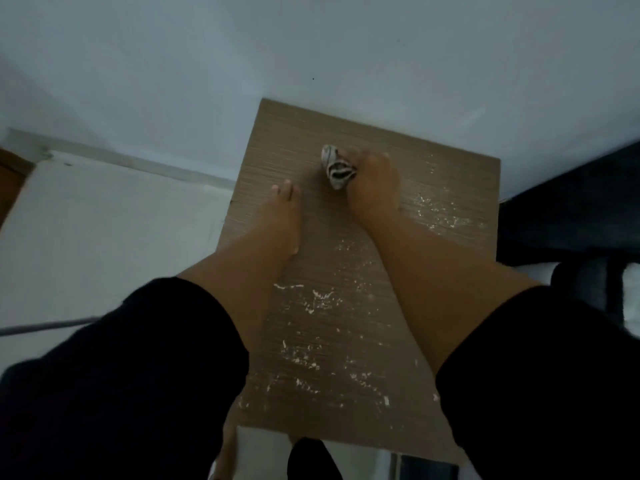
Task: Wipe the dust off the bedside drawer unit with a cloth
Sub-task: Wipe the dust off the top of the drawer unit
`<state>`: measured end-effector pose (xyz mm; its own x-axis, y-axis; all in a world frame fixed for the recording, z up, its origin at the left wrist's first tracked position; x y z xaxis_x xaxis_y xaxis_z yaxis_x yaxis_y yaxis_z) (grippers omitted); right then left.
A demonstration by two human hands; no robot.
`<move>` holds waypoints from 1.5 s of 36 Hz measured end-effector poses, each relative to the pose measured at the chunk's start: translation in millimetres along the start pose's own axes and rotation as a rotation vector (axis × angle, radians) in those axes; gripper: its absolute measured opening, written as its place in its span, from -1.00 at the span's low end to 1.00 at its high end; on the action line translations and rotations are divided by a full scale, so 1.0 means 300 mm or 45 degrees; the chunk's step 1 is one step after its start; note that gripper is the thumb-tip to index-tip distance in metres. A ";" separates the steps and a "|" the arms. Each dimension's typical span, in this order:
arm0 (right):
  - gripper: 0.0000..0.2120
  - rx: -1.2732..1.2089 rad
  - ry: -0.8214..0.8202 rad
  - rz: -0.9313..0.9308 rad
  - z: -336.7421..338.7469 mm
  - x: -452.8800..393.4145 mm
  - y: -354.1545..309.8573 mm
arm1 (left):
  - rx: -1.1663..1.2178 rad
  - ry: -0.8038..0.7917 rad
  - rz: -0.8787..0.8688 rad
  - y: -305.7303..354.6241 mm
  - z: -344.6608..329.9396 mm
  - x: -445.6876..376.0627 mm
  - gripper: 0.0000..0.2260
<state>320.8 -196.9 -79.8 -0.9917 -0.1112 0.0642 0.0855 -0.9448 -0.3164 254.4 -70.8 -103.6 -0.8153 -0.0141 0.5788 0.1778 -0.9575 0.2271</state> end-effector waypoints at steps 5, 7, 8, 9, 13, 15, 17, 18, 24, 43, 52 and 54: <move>-0.68 -0.002 -0.018 0.003 -0.024 -0.180 0.058 | -0.028 -0.026 0.090 0.018 -0.030 -0.063 -0.17; -0.68 0.002 -0.035 0.023 -0.029 -0.225 0.066 | -0.008 -0.068 0.110 0.026 -0.032 -0.072 -0.22; -0.68 0.005 -0.038 0.016 -0.029 -0.246 0.069 | 0.015 -0.071 0.101 0.025 -0.038 -0.083 -0.29; -0.68 0.007 -0.046 -0.006 -0.031 -0.265 0.071 | 0.099 -0.085 0.105 0.020 -0.040 -0.086 -0.35; -0.73 -0.026 -0.043 -0.108 -0.029 -0.304 0.062 | 0.000 -0.047 0.133 0.010 -0.054 -0.097 -0.13; -0.74 -0.033 -0.050 -0.112 -0.032 -0.303 0.055 | -0.016 -0.012 0.135 0.010 -0.059 -0.106 -0.12; -0.74 -0.024 -0.068 -0.096 -0.033 -0.300 0.055 | 0.066 -0.038 0.136 0.017 -0.046 -0.094 -0.19; -0.72 -0.023 -0.079 -0.079 -0.033 -0.299 0.057 | 0.064 -0.047 0.103 0.017 -0.040 -0.088 -0.29; -0.68 0.115 -0.216 0.129 -0.071 -0.221 0.090 | -0.082 -0.079 0.107 0.002 -0.023 -0.092 -0.07; -0.64 -0.005 -0.396 0.162 -0.107 0.564 0.056 | -0.079 0.071 -0.098 -0.006 -0.081 0.090 -0.35; -0.62 0.028 -0.156 0.025 -0.018 0.317 0.129 | -0.121 0.040 -0.142 0.082 -0.055 0.064 -0.22; -0.69 -0.068 -0.059 -0.067 -0.004 0.218 0.160 | -0.097 0.020 -0.126 0.118 -0.046 0.038 -0.15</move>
<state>260.0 -249.2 -92.0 -0.9891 -0.0771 0.1252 0.0269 -0.9319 -0.3616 243.8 -108.8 -99.9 -0.8354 0.0774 0.5441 0.0544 -0.9735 0.2220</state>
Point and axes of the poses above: each hand's wrist, its own x-axis away from the middle knuckle, its own z-axis out of the back of the hand, y = z × x, the point moved 2 cm from there along -x, towards the middle knuckle, and after that the axes turned 3 degrees about x, right-handed, at the moved point
